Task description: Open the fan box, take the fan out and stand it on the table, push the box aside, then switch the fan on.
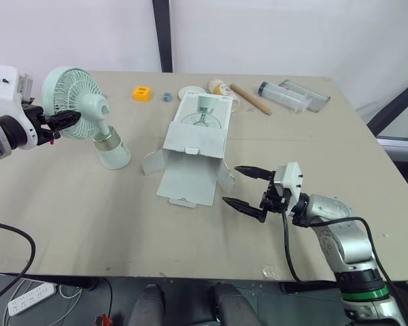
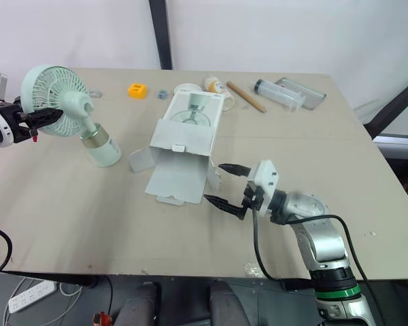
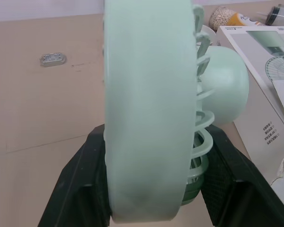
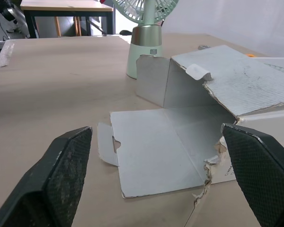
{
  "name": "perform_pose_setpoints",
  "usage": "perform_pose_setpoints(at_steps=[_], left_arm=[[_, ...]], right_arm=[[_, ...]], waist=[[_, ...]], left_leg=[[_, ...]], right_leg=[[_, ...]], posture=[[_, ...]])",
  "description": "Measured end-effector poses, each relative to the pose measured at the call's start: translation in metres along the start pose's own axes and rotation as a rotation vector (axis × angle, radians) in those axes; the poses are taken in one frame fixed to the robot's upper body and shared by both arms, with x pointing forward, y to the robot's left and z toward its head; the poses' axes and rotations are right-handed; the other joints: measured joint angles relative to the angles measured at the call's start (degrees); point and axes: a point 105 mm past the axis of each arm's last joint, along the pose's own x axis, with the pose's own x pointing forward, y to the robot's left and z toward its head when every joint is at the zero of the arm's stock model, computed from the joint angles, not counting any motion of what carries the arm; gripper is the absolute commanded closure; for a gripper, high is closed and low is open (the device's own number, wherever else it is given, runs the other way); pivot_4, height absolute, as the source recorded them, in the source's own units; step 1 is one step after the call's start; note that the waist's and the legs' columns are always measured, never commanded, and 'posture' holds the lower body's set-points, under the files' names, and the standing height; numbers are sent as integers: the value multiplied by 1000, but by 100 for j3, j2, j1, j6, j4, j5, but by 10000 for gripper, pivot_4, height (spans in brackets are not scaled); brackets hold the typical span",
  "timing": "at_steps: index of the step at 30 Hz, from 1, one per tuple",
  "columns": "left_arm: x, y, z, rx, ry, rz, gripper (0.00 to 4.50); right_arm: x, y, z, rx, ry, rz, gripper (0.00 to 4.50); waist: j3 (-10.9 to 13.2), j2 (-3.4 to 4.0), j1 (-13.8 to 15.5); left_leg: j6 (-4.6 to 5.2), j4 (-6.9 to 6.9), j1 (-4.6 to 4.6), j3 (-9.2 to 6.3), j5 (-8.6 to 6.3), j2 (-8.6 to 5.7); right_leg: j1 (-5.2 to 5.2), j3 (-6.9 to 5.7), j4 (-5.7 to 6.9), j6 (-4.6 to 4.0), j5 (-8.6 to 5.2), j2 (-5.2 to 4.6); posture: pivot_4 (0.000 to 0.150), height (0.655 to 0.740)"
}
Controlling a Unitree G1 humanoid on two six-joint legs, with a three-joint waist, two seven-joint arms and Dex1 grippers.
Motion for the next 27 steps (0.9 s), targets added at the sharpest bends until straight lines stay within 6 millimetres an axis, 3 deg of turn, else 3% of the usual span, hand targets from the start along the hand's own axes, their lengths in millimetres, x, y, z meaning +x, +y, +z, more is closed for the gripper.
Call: perform_pose_setpoints(at_steps=[3, 20, 27], left_arm=[[4, 1, -7, -9, 19, -1, 526], [15, -8, -19, 26, 4, -72, 526], [10, -1, -25, 37, -60, -62, 526]], right_arm=[[0, 0, 0, 0, 0, -2, 0], [-1, -1, -3, 1, 12, -16, 0], [-1, -2, -3, 4, 12, -28, 0]], waist=[[0, 0, -1], [0, 0, -1], [0, -1, -1]], left_leg=[[0, 0, -1, 0, 0, 0], [0, 0, -2, 0, 0, 0], [0, 0, -1, 0, 0, 1]], right_leg=[[-1, 0, 0, -1, 0, 1], [-2, 0, 0, -1, 2, 0], [-1, 1, 0, -1, 3, 0]], posture=[[1500, 7400], [1500, 7400], [1500, 7400]])
